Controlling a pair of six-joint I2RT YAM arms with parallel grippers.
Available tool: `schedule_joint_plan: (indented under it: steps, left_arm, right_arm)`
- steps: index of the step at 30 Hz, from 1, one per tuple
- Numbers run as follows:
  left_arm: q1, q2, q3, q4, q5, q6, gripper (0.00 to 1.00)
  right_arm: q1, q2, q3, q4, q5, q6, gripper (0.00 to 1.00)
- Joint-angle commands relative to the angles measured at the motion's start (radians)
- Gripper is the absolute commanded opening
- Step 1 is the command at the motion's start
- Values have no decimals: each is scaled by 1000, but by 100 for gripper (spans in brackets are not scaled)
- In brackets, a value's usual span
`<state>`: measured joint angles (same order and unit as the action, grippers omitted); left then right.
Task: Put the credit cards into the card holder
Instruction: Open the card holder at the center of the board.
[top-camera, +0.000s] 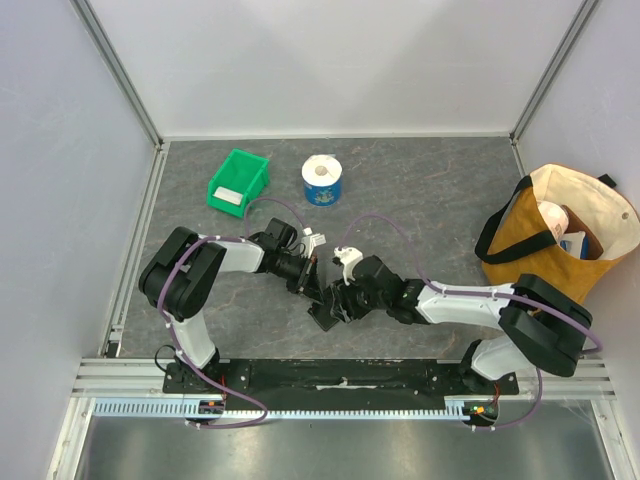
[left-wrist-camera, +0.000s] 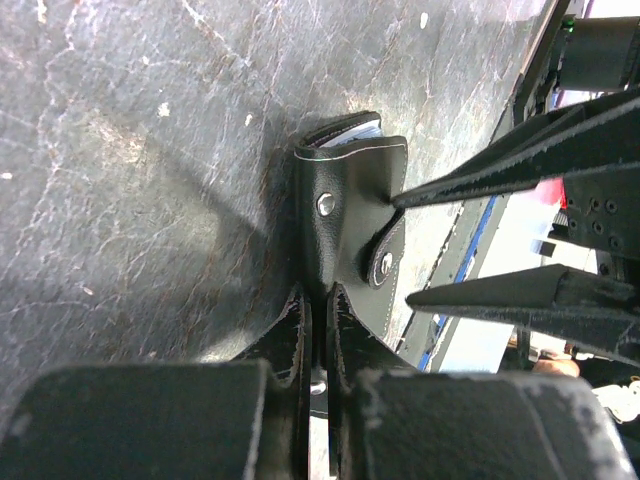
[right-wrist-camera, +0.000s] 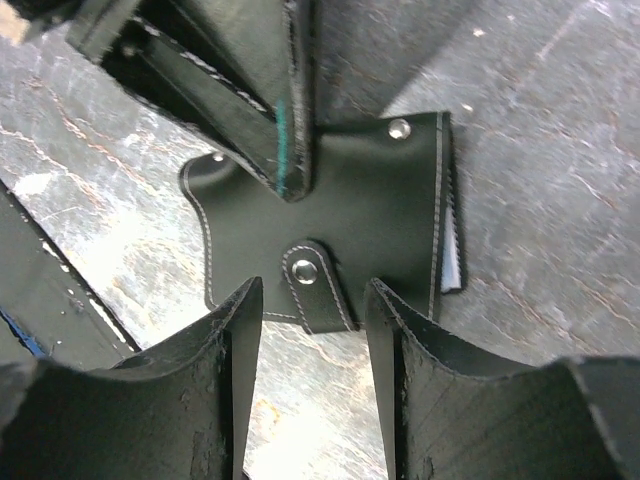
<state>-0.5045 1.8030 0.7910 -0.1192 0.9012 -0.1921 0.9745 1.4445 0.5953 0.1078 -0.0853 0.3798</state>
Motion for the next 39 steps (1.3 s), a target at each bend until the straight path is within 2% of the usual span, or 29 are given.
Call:
schedule_joint_plan:
  steps: [1, 7, 10, 15, 19, 26, 31, 33, 35, 39]
  left_arm:
    - [6, -39, 1, 38, -10, 40, 2]
    - [7, -44, 10, 24, -1, 57, 2]
    - [7, -42, 14, 30, -11, 45, 2]
    - [6, -39, 14, 46, -31, 23, 2]
    - [6, -37, 11, 62, -45, 5, 2]
    - [6, -47, -6, 93, -50, -20, 2]
    - [6, -53, -26, 116, -54, -44, 2]
    - [4, -53, -35, 151, -64, -66, 2]
    - [6, -50, -36, 162, -84, -84, 2]
    - [4, -48, -45, 196, -119, -128, 2]
  right_arm:
    - [-42, -27, -28, -82, 26, 2, 53]
    - [-100, 10, -35, -42, -169, -24, 50]
    - [-96, 40, -35, -16, -284, -21, 40]
    - [-76, 24, -38, -43, -324, -32, 37]
    - [-73, 71, -19, -72, -363, -51, 36]
    - [-45, 122, 18, -68, -252, -22, 38]
    - [-27, 152, 46, -68, -223, -18, 25]
    - [-8, 160, 52, -57, -244, -30, 19]
    - [15, 159, 55, -43, -255, -36, 17]
    - [35, 133, 43, 27, -346, -38, 8]
